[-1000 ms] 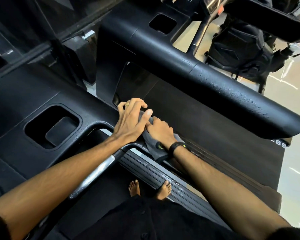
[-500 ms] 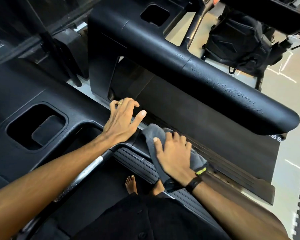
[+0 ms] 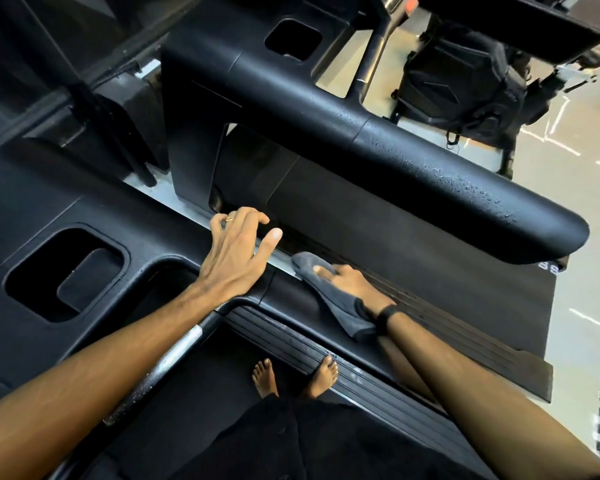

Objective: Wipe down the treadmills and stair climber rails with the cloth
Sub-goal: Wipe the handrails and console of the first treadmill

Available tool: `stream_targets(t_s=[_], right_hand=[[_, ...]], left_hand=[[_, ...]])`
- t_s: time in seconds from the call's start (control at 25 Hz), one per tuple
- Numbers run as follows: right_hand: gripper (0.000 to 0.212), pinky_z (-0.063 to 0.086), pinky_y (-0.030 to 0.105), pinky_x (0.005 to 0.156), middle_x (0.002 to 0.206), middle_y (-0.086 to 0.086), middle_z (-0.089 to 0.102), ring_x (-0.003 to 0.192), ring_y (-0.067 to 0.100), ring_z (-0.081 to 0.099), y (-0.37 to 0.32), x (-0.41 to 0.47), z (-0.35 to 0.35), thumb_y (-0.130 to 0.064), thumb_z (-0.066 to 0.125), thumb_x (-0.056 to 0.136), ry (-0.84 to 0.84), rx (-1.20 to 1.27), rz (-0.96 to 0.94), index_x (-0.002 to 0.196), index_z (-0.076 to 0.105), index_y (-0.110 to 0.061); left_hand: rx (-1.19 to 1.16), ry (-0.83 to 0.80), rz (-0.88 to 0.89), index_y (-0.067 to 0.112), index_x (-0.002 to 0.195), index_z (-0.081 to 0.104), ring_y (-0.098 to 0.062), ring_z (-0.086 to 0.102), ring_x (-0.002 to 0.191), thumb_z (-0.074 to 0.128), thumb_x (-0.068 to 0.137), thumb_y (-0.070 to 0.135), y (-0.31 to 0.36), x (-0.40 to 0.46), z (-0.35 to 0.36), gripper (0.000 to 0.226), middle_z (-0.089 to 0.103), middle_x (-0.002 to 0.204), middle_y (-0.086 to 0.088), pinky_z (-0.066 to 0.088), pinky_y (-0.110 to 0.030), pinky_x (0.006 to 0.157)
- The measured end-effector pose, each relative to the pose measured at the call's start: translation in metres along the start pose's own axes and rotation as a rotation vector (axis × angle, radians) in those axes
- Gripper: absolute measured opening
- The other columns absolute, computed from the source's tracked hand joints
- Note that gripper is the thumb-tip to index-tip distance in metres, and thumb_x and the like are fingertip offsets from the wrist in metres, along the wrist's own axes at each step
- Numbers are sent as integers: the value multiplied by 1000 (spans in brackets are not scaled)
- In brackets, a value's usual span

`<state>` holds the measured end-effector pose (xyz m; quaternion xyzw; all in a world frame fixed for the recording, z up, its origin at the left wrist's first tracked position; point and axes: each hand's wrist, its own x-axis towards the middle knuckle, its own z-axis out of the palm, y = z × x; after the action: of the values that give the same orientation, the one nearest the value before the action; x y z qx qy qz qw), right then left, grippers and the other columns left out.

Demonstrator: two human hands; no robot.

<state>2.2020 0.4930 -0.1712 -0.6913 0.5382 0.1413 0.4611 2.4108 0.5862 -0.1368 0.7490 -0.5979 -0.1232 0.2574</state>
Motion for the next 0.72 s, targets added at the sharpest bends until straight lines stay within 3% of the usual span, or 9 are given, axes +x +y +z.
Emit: stream_targets(t_s=[0.16, 0.28, 0.36, 0.44, 0.52, 0.6, 0.72], right_hand=[[56, 44, 47, 98, 124, 13, 66, 115, 36, 58, 24, -52, 3, -62, 32, 98, 274, -253, 43, 122, 59, -19], [65, 40, 48, 96, 124, 11, 62, 113, 35, 53, -29, -68, 35, -61, 18, 97, 469, -511, -108, 130, 54, -18], [69, 39, 48, 90, 119, 11, 61, 108, 34, 53, -62, -61, 52, -60, 13, 94, 511, -518, -202, 127, 54, -17], [59, 39, 49, 90, 117, 12, 62, 108, 36, 53, -78, -37, 50, -59, 21, 97, 419, -408, -236, 120, 55, -16], [53, 42, 50, 96, 120, 11, 63, 113, 36, 55, -76, -7, 34, -60, 30, 99, 214, -209, -195, 117, 56, -17], [55, 44, 47, 102, 128, 10, 63, 118, 31, 57, -58, 13, 15, -60, 39, 99, 13, -5, -95, 125, 60, -17], [55, 45, 38, 104, 133, 8, 63, 122, 27, 58, -16, 3, 2, -57, 46, 99, -21, 81, -20, 135, 61, -18]], left_hand=[[3, -38, 6, 10, 117, 55, -21, 50, 114, 22, 98, 56, 0, 3, 0, 60, 54, 121, -2, 16, -40, 112], [9, -50, 16, 10, 117, 55, -21, 52, 114, 21, 97, 56, 0, 4, -1, 60, 55, 122, -2, 18, -44, 113], [3, -39, 15, 10, 117, 55, -21, 52, 113, 22, 97, 56, 0, 4, -1, 59, 55, 121, -1, 19, -44, 113], [-10, -18, 8, 11, 115, 55, -20, 52, 112, 23, 97, 54, 1, 4, -2, 57, 56, 119, -1, 20, -44, 112], [-16, 1, 4, 10, 114, 56, -19, 52, 112, 24, 97, 53, 1, 4, -2, 56, 57, 118, -1, 21, -45, 112], [-20, 10, 8, 11, 114, 56, -19, 53, 111, 24, 98, 53, 0, 3, 0, 55, 57, 118, -1, 21, -44, 112], [-30, 29, 3, 11, 115, 56, -18, 53, 109, 23, 99, 52, -4, 1, 2, 54, 56, 118, 0, 18, -40, 112]])
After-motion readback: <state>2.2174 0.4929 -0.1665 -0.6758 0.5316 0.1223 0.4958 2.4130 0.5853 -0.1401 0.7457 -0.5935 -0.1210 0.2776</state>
